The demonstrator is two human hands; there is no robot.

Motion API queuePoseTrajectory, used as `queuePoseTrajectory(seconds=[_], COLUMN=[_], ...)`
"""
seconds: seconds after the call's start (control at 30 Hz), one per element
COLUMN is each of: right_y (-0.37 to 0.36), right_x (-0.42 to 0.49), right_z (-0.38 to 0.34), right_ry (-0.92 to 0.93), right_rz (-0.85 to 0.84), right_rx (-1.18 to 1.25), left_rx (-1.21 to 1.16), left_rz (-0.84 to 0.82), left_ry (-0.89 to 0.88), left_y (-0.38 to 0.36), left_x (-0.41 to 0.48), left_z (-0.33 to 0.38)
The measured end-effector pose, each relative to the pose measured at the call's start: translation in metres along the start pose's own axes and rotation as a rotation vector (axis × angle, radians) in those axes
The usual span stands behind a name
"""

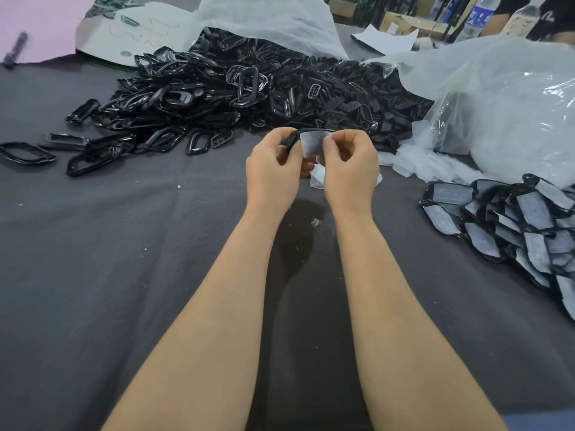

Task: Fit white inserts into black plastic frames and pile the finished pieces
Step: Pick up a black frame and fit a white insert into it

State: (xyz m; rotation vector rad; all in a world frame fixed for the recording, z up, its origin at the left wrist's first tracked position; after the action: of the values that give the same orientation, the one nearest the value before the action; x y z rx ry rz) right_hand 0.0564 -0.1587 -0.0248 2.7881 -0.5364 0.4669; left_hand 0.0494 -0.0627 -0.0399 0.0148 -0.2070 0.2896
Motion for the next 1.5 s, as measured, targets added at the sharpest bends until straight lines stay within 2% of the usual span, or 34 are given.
queuePoseTrajectory(seconds=[0.17, 0.37, 0.47, 0.67, 0.8, 0.87, 1.1, 1.3, 1.5], right_y=[-0.0005, -0.0004, 0.0005, 0.0003, 0.0009, 0.0005, -0.0019, -0.0028, -0.0019], right_x=[-0.0001, 0.0020, 0.0022, 0.0023, 0.0028, 0.0024, -0.0017, -0.0027, -0.0014], right_z=[0.0013, 0.0033, 0.0027, 0.0033, 0.0060, 0.0059, 0.0033, 0.0040, 0.0062], right_ry=[-0.044, -0.212, -0.204, -0.166, -0.223, -0.185, -0.043, -0.020, -0.045], right_rz=[0.047, 0.038, 0.031, -0.002, -0.114, -0.151, -0.099, -0.204, -0.167], right_rx=[0.071, 0.255, 0.234, 0.205, 0.237, 0.152, 0.018, 0.032, 0.041], left_rx=[-0.005, -0.038, -0.065, 0.039, 0.027, 0.035, 0.072, 0.076, 0.030], left_rz=[-0.026, -0.038, -0.035, -0.017, 0.019, 0.030, 0.011, 0.038, 0.019], left_ry=[0.014, 0.087, 0.086, 0.043, 0.091, 0.102, 0.078, 0.093, 0.071], left_y=[-0.0031, -0.0055, -0.0053, -0.0031, -0.0006, -0.0004, -0.0003, 0.0022, 0.0001], left_x=[0.0007, 0.0015, -0.0004, 0.0002, 0.0017, 0.0017, -0.0028, -0.0011, -0.0009], left_z=[-0.0009, -0.0022, -0.0001, -0.0010, -0.0023, -0.0029, 0.0006, -0.0001, -0.0013])
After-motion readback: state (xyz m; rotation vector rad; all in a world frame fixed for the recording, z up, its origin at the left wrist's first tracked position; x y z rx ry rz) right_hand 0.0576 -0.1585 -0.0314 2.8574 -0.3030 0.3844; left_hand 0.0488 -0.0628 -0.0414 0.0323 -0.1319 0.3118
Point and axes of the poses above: each hand's wrist, its own x-axis towards the middle knuckle, its own y-axis out of the back of the hand, z = x × y, the point moved 1 cm from there along x, towards the middle knuckle, and after that the axes turned 1 degree about y, right-handed, at the moved point
